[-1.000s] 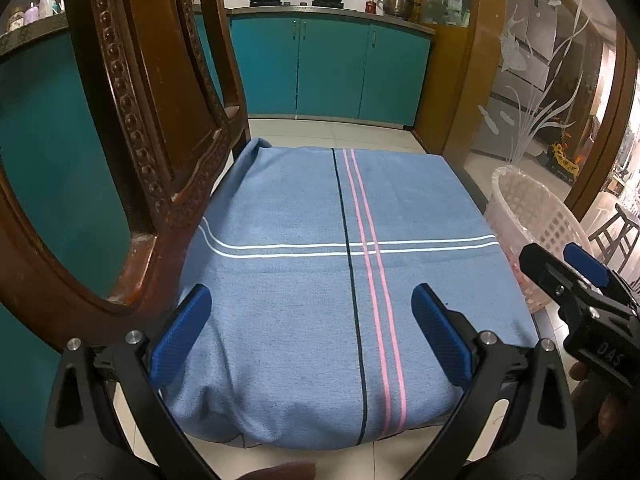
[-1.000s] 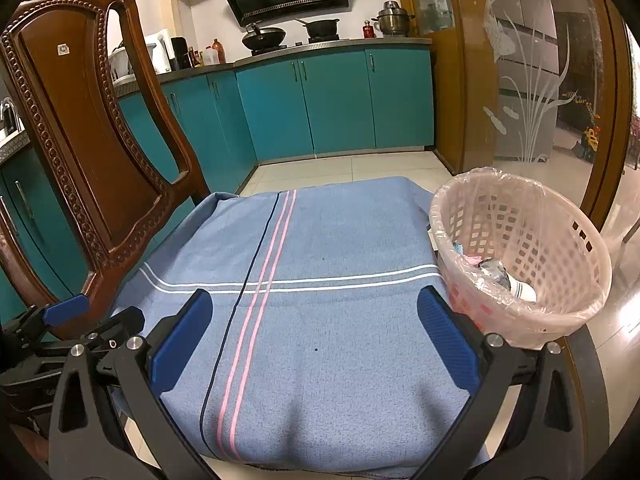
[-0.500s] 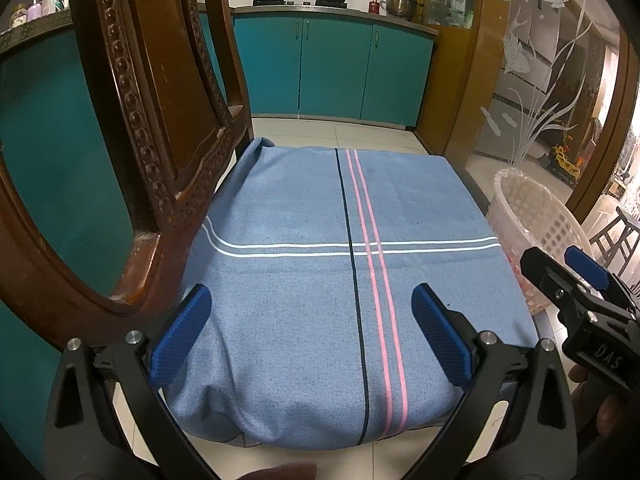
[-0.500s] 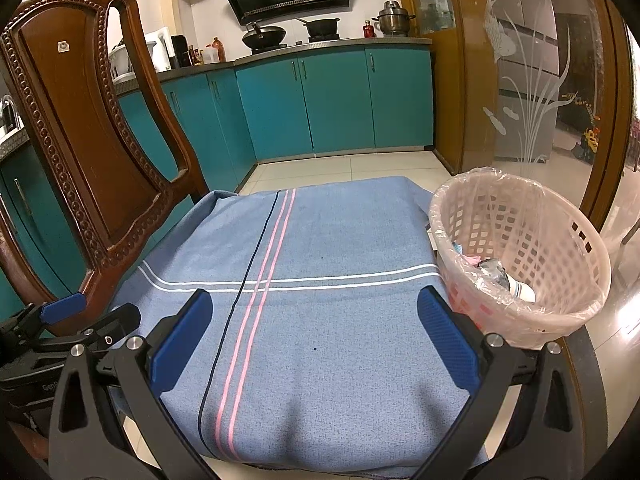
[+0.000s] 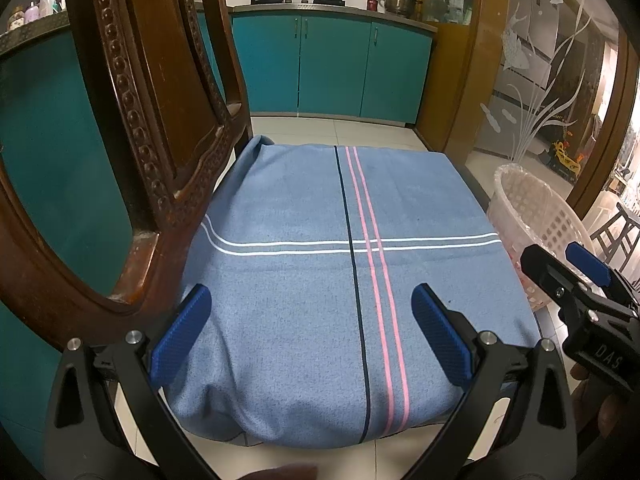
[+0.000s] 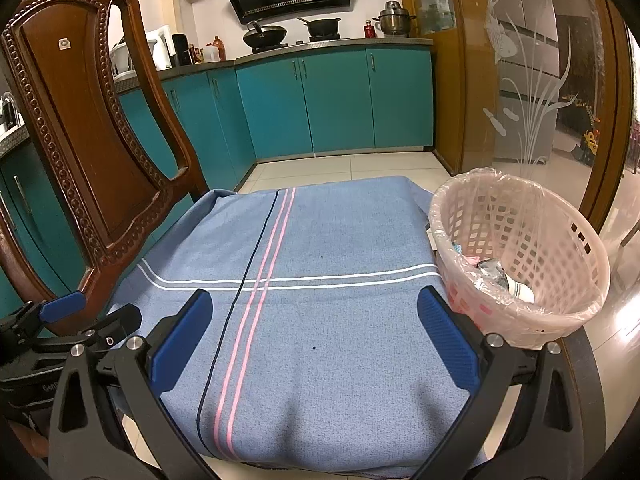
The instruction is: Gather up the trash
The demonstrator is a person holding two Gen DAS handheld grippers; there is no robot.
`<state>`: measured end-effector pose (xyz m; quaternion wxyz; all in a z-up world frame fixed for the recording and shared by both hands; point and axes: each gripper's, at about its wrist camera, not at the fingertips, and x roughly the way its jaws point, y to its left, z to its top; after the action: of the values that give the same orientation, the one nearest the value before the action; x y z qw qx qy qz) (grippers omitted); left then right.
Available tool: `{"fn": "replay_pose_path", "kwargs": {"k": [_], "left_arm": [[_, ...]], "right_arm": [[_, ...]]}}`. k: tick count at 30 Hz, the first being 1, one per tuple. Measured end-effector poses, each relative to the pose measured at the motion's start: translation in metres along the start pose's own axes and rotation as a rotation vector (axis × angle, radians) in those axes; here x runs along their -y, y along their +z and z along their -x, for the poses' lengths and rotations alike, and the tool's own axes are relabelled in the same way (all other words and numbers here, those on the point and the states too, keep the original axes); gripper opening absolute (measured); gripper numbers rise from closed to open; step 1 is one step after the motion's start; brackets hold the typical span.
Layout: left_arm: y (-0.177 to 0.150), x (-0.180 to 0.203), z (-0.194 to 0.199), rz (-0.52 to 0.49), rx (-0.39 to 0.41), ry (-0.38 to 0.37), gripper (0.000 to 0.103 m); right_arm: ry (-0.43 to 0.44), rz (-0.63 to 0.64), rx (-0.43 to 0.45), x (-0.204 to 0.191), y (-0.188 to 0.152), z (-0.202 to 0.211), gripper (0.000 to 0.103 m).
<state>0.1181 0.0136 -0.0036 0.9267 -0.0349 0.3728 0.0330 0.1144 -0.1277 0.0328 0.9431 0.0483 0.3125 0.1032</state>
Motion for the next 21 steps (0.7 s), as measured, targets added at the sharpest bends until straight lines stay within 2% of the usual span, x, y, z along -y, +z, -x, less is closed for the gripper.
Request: {"fn": "replay_pose_path", "kwargs": {"k": [21], "left_arm": [[-0.001, 0.0006, -0.0007, 0.0, -0.004, -0.003, 0.1]], "right_arm": [[0.0, 0.003, 0.001, -0.0016, 0.0001, 0.0006, 0.1]]}}
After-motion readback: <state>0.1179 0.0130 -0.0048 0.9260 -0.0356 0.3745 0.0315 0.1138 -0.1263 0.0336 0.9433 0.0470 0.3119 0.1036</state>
